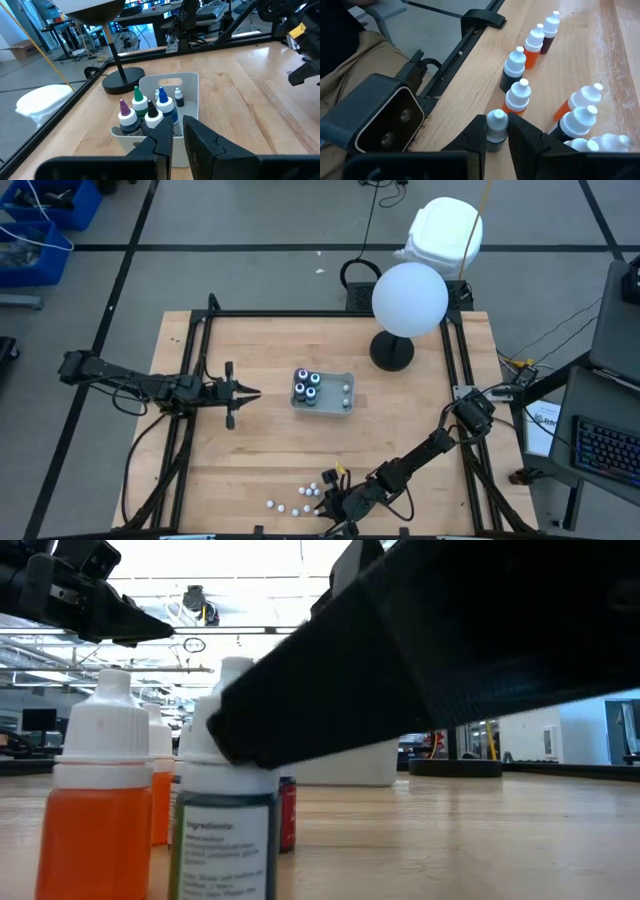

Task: Pick & Place food coloring
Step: Put the small green food coloring bottle into the gray bin

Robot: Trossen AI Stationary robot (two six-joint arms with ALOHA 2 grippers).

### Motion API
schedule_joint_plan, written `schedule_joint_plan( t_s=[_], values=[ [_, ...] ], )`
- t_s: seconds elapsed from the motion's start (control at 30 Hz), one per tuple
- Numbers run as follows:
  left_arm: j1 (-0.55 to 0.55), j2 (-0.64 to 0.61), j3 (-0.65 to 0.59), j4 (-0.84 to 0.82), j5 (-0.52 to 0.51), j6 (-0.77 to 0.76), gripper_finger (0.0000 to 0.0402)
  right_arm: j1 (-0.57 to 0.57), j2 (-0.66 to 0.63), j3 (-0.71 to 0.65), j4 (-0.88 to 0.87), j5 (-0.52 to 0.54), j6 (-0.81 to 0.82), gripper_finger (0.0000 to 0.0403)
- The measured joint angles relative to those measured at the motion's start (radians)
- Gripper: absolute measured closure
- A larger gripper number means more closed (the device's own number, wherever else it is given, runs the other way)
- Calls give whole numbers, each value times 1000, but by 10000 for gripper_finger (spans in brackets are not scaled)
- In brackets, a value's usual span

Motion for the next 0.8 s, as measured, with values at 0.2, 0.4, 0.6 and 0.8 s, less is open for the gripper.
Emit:
schedule_joint_plan(
  t_s=[0.2, 0.4, 0.6, 0.8],
  values=[
    [0, 0, 0, 0, 0, 0, 350, 0, -25, 0, 6, 3, -51, 354],
    [0, 0, 0, 0, 0, 0, 350, 0, -110, 0, -88, 6, -100, 355],
    [0, 0, 0, 0, 0, 0, 350, 4, -216, 0, -235, 76, -159, 356],
    [0, 0, 0, 0, 0, 0, 350, 3, -369, -126, -280, 190, -187, 356]
  ],
)
